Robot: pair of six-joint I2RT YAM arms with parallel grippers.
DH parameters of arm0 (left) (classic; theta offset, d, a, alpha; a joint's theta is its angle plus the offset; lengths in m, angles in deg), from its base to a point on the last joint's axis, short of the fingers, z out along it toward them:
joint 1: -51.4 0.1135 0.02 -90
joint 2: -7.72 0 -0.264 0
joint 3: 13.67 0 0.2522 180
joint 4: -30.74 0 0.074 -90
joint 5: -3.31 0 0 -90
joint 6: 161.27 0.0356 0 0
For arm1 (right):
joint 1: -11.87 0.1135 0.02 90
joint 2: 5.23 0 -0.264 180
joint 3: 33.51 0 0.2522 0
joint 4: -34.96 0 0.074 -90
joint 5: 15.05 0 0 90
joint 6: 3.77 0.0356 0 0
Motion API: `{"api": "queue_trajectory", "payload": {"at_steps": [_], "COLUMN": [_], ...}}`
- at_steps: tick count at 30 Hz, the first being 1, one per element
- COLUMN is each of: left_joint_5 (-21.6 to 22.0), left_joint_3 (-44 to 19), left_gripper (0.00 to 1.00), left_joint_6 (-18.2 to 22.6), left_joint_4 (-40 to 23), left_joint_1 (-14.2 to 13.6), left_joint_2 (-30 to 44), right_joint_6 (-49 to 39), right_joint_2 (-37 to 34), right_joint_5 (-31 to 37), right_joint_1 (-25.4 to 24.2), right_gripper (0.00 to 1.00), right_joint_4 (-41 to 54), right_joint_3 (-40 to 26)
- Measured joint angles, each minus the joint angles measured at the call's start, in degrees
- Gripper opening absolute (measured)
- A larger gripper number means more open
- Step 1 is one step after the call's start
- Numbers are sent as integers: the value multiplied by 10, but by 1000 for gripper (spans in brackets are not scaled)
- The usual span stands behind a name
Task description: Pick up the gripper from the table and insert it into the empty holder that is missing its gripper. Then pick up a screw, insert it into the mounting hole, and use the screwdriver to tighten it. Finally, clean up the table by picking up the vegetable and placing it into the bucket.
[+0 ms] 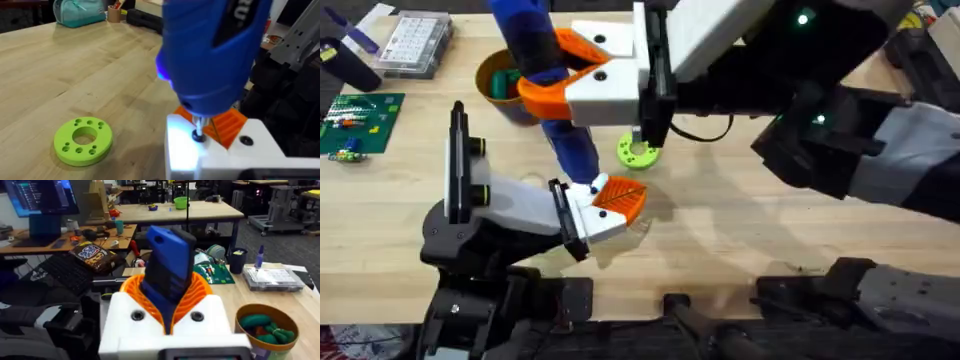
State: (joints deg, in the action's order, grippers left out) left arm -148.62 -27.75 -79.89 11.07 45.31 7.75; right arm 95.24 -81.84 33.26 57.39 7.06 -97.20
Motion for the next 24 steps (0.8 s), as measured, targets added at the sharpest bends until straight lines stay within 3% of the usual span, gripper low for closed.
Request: {"api": "queue_trajectory", "payload": {"at_steps": [24], "left_joint_5": [-2], "left_joint_3": [0], "left_gripper": [4], "left_joint_6": [0], "left_joint_4": [-1], "left_joint_1": [0], "left_joint_2": [0], "right_joint_6": [2], "right_joint_2": [4], "right_joint_5": [2], "right_joint_1": [-9], "right_gripper": [29], "right_joint_4": [43], "right_joint_3": [0]}}
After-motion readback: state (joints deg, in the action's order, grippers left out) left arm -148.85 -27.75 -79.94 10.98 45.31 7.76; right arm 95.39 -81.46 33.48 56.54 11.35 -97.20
